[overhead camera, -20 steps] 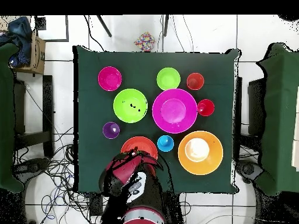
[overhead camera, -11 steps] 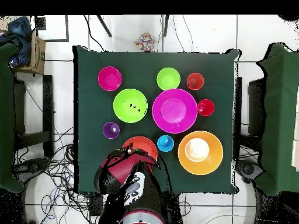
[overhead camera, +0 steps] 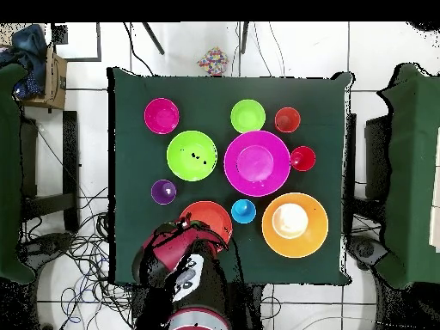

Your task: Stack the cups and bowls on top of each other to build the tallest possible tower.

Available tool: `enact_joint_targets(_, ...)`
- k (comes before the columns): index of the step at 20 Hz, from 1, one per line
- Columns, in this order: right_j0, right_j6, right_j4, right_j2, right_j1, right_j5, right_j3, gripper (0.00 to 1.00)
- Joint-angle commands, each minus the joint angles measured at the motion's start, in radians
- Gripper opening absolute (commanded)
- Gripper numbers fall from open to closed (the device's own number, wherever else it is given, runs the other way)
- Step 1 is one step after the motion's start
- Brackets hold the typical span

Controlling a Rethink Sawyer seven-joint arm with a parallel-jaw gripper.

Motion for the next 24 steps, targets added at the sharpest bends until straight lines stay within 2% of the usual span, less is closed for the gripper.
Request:
enact_joint_targets(1,0.055,0.126,0.040,0.008,0.097,0.015,-0.086,1.00)
enact_joint_targets(7,0.079,0.131,0.044,-0.022,0.118,0.003,-0.104,1.00)
enact_joint_targets(16,0.142,0.155,0.060,-0.100,0.243,-0.064,-0.179,1.00)
enact_joint_targets(24,0.154,0.155,0.073,-0.117,0.270,-0.079,-0.195,1.00)
